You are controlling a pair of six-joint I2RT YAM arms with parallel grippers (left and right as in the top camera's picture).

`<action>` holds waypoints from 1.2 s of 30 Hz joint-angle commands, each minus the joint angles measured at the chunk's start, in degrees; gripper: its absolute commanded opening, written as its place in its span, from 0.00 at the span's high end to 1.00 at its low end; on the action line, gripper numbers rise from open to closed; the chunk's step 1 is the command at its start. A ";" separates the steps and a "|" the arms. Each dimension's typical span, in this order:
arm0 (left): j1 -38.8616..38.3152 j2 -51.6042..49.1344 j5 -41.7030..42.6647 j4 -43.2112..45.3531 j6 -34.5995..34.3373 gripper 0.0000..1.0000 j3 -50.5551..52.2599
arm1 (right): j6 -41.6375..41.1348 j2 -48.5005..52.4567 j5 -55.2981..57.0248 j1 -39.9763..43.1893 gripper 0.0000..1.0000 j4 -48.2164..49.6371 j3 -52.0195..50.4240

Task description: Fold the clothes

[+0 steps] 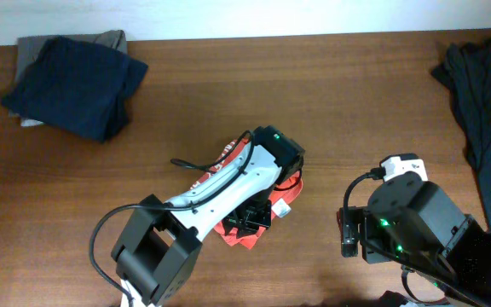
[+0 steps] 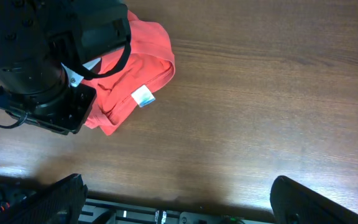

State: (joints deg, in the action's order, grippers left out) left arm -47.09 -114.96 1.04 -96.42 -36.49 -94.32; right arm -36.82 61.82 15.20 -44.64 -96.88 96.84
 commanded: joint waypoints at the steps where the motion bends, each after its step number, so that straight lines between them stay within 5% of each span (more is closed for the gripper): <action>1: 0.59 1.64 -2.23 0.37 -0.31 0.76 0.02 | -0.92 0.04 1.07 -0.35 0.01 0.46 -0.20; 12: 15.08 2.47 -3.45 6.12 4.52 0.67 -3.98 | -4.17 0.07 1.16 -0.31 0.00 5.81 -0.20; 13: 17.07 2.45 -3.45 6.73 5.42 0.66 -3.98 | -4.20 0.37 1.16 -0.31 0.05 6.54 -0.20; 18: 25.00 2.43 -3.37 10.19 9.07 0.26 -3.98 | -4.20 4.35 0.46 -0.31 0.79 10.93 -0.20; 22: 27.65 2.43 -3.23 10.49 10.49 0.21 -3.98 | -4.20 11.45 -0.70 -0.31 0.96 13.66 -0.20; 24: 27.76 2.43 -3.48 10.86 11.23 0.28 -3.96 | -4.17 16.63 -2.10 -0.31 0.96 15.41 -0.20; 28: 27.74 2.43 -3.54 13.73 13.70 0.67 -2.47 | -4.13 26.14 -4.94 -0.24 0.96 20.00 -0.20; 33: 27.93 2.36 -3.61 14.97 13.70 0.71 1.33 | -3.89 33.81 -11.82 3.76 0.96 23.98 -0.20; 36: 27.93 2.36 -2.10 17.97 14.56 0.82 4.28 | -1.77 37.64 -16.61 7.82 0.96 26.67 -0.20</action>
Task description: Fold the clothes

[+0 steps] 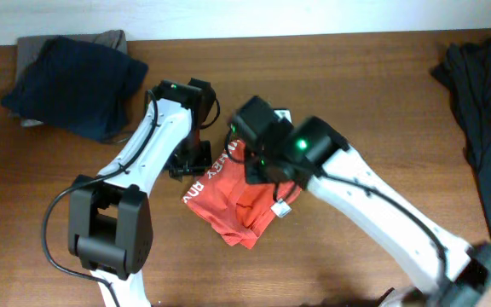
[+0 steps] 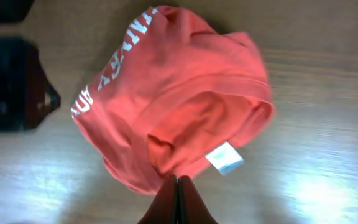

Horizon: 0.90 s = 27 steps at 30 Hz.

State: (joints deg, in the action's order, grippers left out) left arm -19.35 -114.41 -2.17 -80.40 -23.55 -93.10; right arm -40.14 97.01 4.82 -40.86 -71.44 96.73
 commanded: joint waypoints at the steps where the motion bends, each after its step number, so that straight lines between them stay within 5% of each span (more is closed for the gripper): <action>1: 0.20 1.81 2.19 2.95 2.75 0.84 3.87 | 2.12 3.74 -7.61 5.55 0.96 1.95 -0.09; 9: 0.20 1.81 9.46 10.21 3.96 0.99 8.79 | 12.90 11.37 -24.52 17.51 0.96 6.97 -0.09; 27: -0.13 1.81 14.82 15.30 4.17 0.99 10.86 | 17.46 24.06 -32.65 19.91 0.96 8.50 -0.35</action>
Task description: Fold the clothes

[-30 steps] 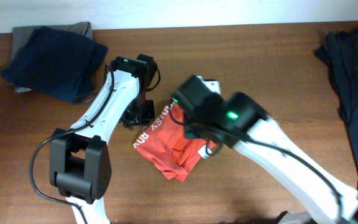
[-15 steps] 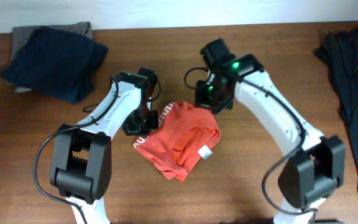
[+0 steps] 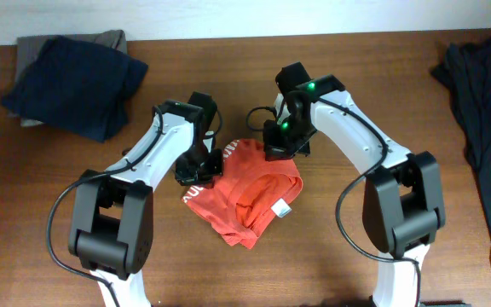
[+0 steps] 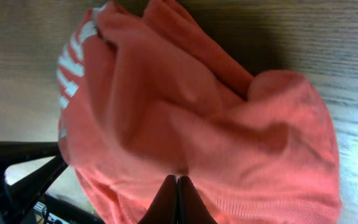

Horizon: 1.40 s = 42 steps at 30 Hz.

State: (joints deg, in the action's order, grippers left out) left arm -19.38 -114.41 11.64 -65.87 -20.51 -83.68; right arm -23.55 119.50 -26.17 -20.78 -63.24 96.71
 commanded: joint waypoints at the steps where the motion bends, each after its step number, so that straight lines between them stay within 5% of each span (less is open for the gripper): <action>1: -0.11 1.81 0.98 0.96 1.14 0.99 1.77 | 0.87 1.86 -1.68 -0.13 0.96 0.39 -0.33; 14: 0.46 1.81 -5.53 7.17 0.85 0.99 13.27 | 0.85 4.87 4.59 2.99 0.96 4.15 -1.16; 31: 5.77 9.92 -10.23 3.30 0.02 0.99 11.06 | 3.13 -1.05 6.93 7.45 0.96 0.28 1.14; 37: 5.77 19.96 -9.22 1.03 -2.84 0.99 10.56 | 7.19 -7.06 1.36 5.66 0.96 -1.51 1.97; 42: 5.33 18.62 -2.73 1.29 -2.78 0.99 12.02 | 7.89 -4.17 1.03 1.20 0.96 -0.28 0.02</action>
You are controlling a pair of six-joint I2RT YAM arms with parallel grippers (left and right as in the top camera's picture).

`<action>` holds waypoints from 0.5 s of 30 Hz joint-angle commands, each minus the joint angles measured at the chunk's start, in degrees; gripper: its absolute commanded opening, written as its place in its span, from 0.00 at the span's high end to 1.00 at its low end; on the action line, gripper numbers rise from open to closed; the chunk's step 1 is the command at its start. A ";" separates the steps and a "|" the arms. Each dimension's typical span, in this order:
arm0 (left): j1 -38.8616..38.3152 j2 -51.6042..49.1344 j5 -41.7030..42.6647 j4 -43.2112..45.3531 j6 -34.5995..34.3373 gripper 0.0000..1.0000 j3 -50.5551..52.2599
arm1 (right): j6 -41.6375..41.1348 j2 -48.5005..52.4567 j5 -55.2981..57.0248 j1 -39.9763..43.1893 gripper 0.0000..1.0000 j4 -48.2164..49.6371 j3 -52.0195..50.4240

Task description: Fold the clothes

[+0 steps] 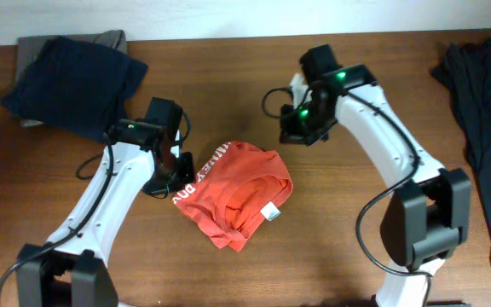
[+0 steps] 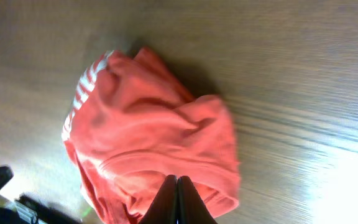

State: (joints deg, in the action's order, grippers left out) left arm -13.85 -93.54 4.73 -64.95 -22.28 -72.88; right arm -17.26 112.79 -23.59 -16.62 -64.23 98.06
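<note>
A red garment with white lettering [image 1: 233, 194] lies crumpled in a loose bundle at the table's middle, its white label facing front right; in the right wrist view the red garment [image 2: 148, 143] fills the centre. My left gripper [image 1: 164, 177] is low at the bundle's left edge, by the lettering; its jaws are hidden under the wrist. My right gripper [image 1: 296, 134] hangs beyond the bundle's far right corner, clear of the cloth. In the wrist view the right gripper [image 2: 177, 180] is shut, its tips pressed together with nothing between them.
A folded dark navy pile [image 1: 73, 81] on a grey cloth [image 1: 109, 39] sits at the far left corner. A heap of dark clothes [image 1: 484, 102] runs along the right edge. Bare wood [image 1: 339, 247] shows in front of the bundle.
My right gripper has come off the garment's far edge and now sits farther back and to the right. The left gripper has shifted left and nearer. The bundle lies slightly lower left.
At first my left arm lay across the red garment while the right arm was drawn back at the front right. Then both grippers were at the garment's far edge, the right one shut. Later they were still there. Now both are off the bundle's sides.
</note>
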 commanded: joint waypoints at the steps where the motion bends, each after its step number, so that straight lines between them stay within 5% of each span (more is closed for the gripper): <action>1: -0.81 -3.52 6.34 1.79 -0.96 0.99 2.80 | 1.64 4.35 -1.81 -4.46 0.96 1.75 -1.66; 15: -3.52 -6.69 13.03 15.67 -0.79 0.99 14.97 | 1.57 14.14 -11.13 -5.84 0.96 7.58 -1.70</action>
State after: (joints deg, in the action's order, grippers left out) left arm -17.30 -99.33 16.05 -50.81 -22.52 -61.41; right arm -16.27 125.23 -32.73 -22.96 -56.99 96.92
